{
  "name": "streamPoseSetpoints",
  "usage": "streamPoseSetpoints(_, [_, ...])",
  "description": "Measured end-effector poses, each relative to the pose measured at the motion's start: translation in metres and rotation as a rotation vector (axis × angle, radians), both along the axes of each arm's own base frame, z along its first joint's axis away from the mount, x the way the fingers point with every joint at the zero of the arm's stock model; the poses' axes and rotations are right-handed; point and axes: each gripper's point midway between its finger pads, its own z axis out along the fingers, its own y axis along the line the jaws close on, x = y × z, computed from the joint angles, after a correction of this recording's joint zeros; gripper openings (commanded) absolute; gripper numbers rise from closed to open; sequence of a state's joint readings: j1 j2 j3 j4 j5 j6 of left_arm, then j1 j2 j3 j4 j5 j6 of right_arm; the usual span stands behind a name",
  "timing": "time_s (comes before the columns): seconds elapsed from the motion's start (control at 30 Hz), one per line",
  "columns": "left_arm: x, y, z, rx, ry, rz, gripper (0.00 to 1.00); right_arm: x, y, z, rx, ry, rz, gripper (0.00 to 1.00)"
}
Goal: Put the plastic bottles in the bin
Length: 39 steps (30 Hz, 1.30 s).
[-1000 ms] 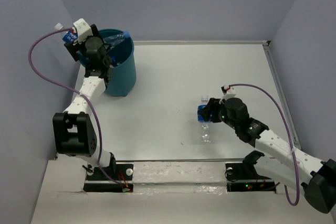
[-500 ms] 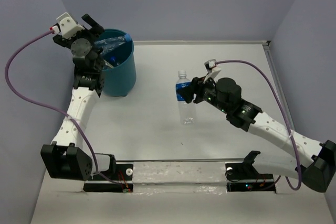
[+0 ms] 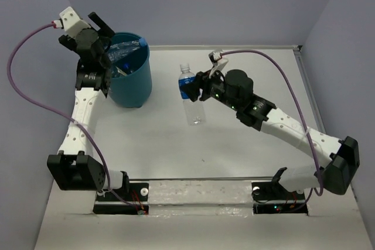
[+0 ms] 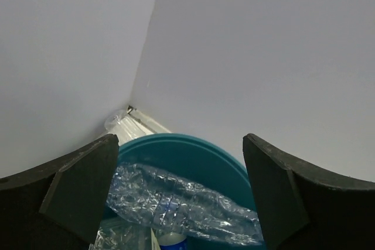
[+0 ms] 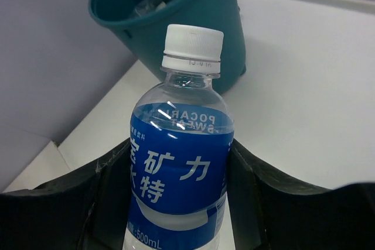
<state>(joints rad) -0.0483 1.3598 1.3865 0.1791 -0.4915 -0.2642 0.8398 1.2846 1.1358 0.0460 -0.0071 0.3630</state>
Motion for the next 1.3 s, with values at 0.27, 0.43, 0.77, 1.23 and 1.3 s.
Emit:
streamPoseSetpoints(0.27, [-0.061,0.048,0.011,-0.178,-0.089,0.047,0.97,0.052,0.065,0.114,0.196,-0.261,0.039,0.39])
streamPoseSetpoints(0.43, [-0.107,0.033,-0.018,-0.259,-0.107,-0.007,0.98,0.089,0.106,0.175,0.378,-0.424,0.028,0.39])
streamPoseSetpoints(0.77, [-0.155,0.015,-0.053,-0.282,-0.101,-0.027,0.98,0.179,0.183,0.149,0.559,-0.604,-0.092,0.34])
streamPoseSetpoints(1.23, [-0.142,0.025,-0.081,-0.274,0.002,0.054,0.98,0.189,0.225,0.032,0.243,-0.595,-0.013,1.0])
streamPoseSetpoints(1.3, [-0.144,0.03,-0.079,-0.27,-0.006,0.079,0.98,0.182,0.226,0.031,0.212,-0.578,0.025,1.0])
